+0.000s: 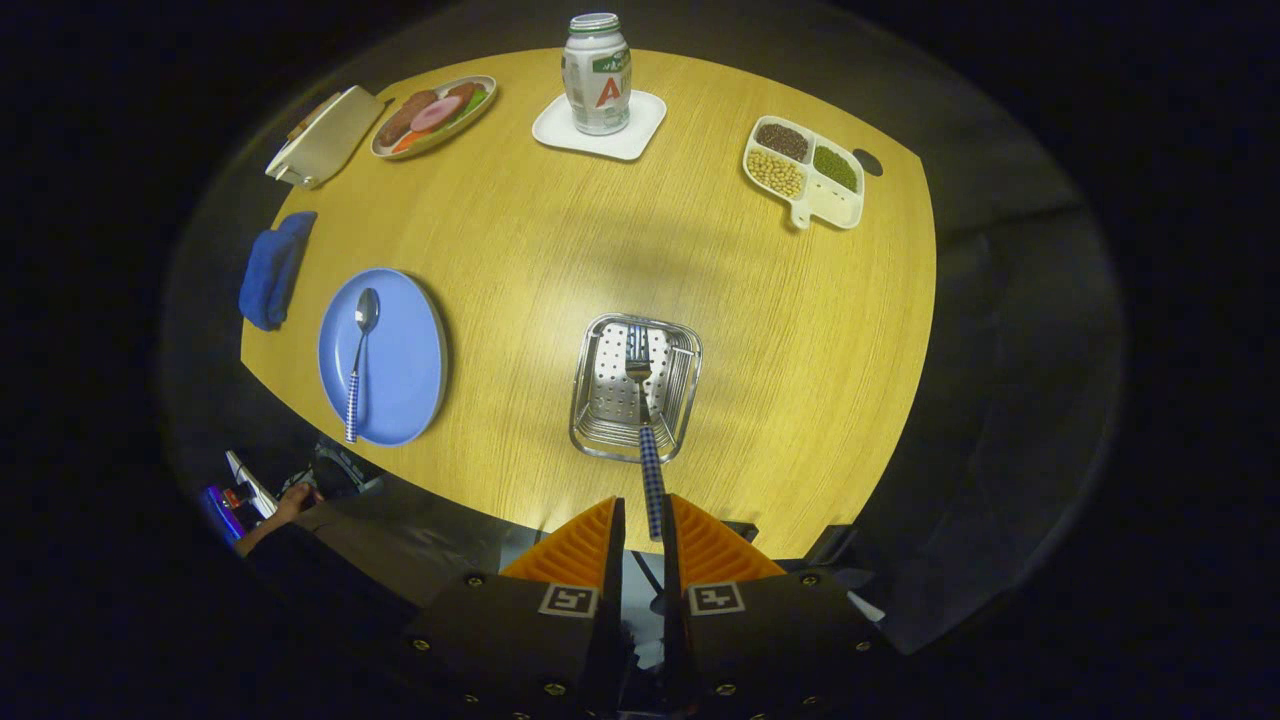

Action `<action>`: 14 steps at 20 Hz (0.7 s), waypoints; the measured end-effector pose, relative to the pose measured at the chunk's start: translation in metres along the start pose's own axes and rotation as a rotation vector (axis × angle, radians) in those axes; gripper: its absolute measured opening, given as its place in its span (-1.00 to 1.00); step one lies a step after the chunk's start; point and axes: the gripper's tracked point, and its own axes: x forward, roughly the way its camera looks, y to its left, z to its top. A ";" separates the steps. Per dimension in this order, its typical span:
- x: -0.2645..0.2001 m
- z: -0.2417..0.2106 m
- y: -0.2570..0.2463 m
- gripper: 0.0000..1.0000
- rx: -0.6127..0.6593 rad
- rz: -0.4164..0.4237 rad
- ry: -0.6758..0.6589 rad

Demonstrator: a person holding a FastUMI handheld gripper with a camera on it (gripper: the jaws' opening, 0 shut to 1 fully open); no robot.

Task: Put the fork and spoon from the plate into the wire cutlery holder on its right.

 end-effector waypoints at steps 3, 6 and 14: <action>-0.014 -0.001 0.017 -0.63 0.022 -0.003 -0.084; -0.026 -0.005 0.048 -0.63 0.036 0.027 -0.147; -0.015 -0.016 0.138 -0.63 -0.058 0.082 -0.195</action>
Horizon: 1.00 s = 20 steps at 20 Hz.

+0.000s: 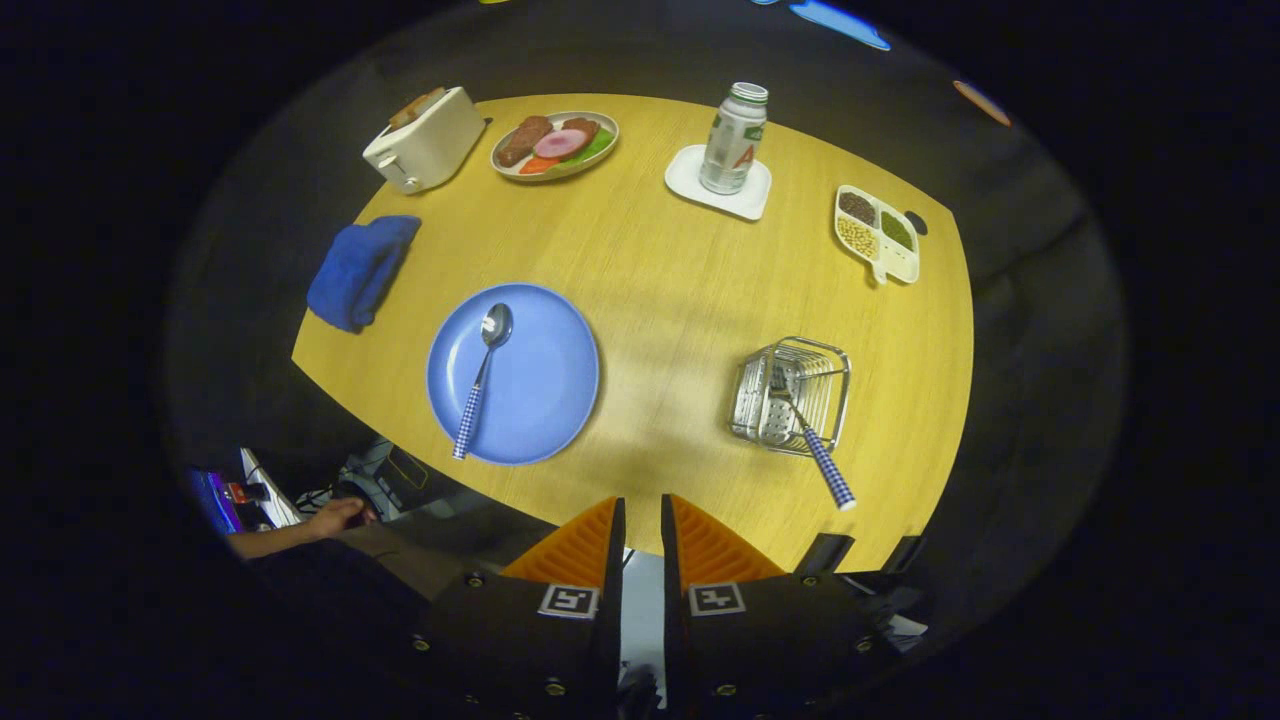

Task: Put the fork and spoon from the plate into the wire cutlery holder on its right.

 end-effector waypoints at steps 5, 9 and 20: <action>0.016 -0.001 0.029 -0.63 -0.041 0.021 0.025; 0.025 0.006 0.061 -0.63 -0.057 0.071 0.016; 0.043 0.020 0.115 -0.63 -0.080 0.138 0.036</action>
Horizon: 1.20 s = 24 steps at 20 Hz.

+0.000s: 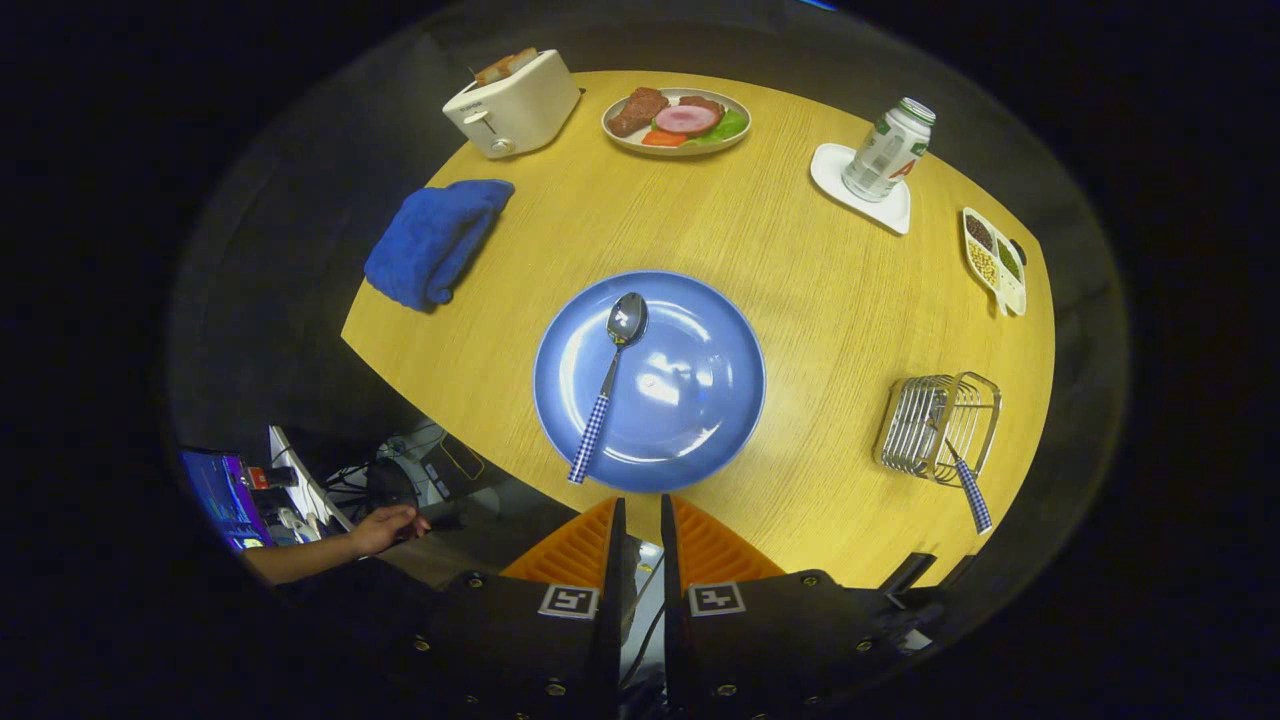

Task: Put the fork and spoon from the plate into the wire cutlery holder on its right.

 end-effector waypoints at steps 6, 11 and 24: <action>0.020 0.002 0.019 -0.63 -0.018 0.016 0.028; 0.029 0.005 0.032 -0.63 -0.015 0.036 0.035; 0.084 0.018 0.045 -0.63 0.110 0.030 0.017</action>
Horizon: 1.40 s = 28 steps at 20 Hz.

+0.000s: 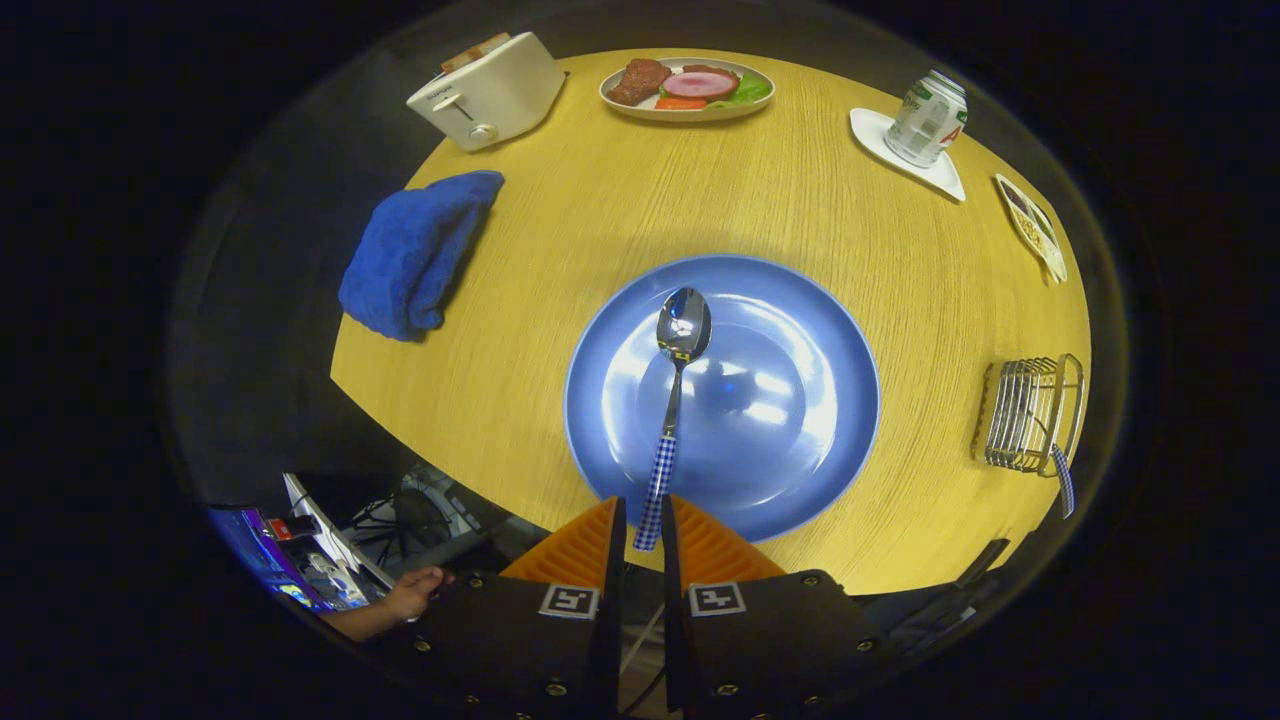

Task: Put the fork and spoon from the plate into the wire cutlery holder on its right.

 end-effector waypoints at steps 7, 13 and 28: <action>0.025 -0.007 0.000 -0.63 0.015 -0.009 0.035; 0.039 -0.005 -0.007 -0.63 0.025 -0.029 0.053; 0.056 -0.014 -0.011 -0.68 -0.018 -0.050 0.093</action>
